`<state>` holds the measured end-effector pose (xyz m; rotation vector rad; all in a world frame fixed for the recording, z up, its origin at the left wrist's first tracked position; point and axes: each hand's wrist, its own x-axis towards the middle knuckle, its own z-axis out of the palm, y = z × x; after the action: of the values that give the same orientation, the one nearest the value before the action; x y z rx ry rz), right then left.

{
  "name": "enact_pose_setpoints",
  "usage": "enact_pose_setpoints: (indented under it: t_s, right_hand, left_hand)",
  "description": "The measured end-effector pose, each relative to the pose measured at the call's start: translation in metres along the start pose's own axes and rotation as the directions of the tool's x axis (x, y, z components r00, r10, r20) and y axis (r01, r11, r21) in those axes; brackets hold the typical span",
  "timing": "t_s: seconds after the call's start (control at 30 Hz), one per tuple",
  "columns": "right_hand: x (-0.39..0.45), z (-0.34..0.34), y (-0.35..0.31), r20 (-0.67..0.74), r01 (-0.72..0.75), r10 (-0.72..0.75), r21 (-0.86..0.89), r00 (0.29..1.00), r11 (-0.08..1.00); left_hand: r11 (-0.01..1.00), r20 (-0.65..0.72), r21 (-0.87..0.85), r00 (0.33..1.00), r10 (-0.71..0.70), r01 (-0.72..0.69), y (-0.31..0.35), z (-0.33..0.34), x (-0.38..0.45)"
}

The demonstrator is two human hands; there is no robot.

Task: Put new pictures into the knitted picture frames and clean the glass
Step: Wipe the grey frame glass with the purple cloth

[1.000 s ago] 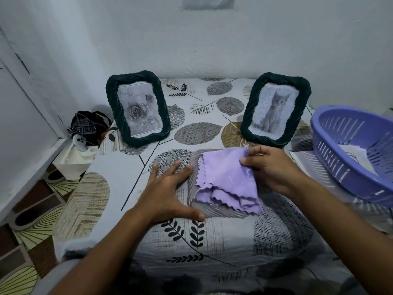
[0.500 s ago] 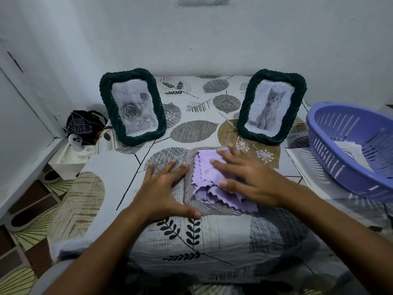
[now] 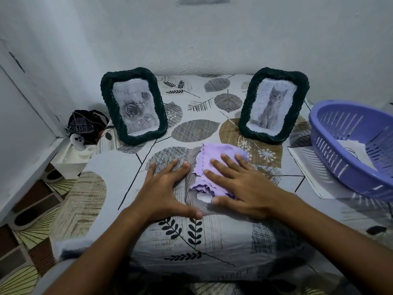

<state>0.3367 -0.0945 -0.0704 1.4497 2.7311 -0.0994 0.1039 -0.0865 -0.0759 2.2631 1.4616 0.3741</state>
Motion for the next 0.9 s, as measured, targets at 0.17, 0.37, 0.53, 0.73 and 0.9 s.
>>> enact_pose_setpoints:
  t_s: [0.17, 0.37, 0.53, 0.73, 0.9]
  right_hand:
    - [-0.017, 0.0, 0.005, 0.03, 0.018, -0.018, 0.014, 0.999, 1.0]
    - [0.006, -0.004, 0.029, 0.029, -0.182, 0.183, -0.038, 0.983, 0.983]
    - [0.04, -0.001, 0.02, 0.041, -0.107, 0.106, 0.017, 0.994, 0.994]
    - [0.004, 0.0, 0.01, 0.018, 0.129, -0.135, 0.175, 0.991, 0.976]
    - [-0.017, -0.005, 0.032, -0.028, 0.068, -0.065, 0.126, 0.997, 0.99]
  left_hand:
    - [1.0, 0.018, -0.011, 1.0, -0.019, 0.019, 0.002, -0.002, -0.001]
    - [1.0, 0.031, 0.009, 0.999, 0.024, -0.025, -0.002, -0.002, 0.001]
    - [0.999, 0.028, 0.022, 0.999, 0.027, -0.028, -0.004, 0.0, 0.002]
    - [1.0, 0.016, 0.013, 1.0, 0.015, -0.016, -0.007, 0.003, 0.003]
    - [1.0, 0.027, 0.011, 1.0, 0.003, -0.004, -0.006, 0.002, 0.002]
